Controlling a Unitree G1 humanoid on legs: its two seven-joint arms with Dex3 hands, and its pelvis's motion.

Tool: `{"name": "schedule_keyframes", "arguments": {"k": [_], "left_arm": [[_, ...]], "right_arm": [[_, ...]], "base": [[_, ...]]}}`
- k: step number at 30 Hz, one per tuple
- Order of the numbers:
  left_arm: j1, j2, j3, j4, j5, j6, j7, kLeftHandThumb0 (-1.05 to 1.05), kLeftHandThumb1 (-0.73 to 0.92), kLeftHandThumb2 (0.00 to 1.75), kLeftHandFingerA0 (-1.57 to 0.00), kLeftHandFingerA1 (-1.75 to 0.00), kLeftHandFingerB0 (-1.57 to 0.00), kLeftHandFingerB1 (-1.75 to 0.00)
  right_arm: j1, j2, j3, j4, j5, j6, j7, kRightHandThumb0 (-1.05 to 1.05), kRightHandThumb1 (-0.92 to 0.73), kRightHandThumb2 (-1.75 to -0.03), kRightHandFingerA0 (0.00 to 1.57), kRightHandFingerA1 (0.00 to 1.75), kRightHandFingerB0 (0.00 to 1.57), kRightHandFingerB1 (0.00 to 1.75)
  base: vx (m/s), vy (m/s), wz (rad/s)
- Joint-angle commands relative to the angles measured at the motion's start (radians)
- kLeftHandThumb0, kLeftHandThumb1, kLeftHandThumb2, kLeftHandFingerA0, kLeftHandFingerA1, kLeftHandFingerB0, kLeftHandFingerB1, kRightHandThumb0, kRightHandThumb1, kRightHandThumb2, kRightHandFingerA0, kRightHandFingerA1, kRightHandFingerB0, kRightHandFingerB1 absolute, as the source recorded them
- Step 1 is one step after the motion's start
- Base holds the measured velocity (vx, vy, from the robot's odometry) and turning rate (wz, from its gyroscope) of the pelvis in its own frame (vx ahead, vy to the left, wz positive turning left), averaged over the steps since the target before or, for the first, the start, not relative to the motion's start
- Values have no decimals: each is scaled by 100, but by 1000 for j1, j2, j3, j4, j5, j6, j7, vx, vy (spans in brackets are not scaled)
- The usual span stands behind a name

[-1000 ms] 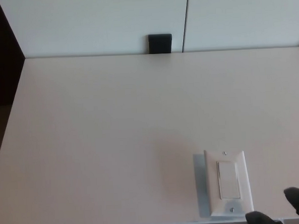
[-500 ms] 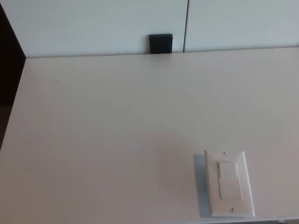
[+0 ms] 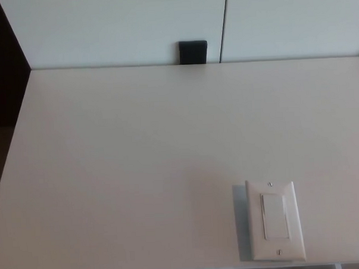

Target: The robot walk towards a table in front and then clicks the light switch button using the right hand's index finger

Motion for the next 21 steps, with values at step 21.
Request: {"name": "schedule_keyframes", "arguments": {"k": [21], "left_arm": [[-28,2,75,9,-8,-3,20,-38,61,58,-56,-42,-48,-37]], "right_arm": [[-389,18,127,420,336,26,218,-33,-52,-103,6,51,0,47]], "base": [[0,0,0]]}}
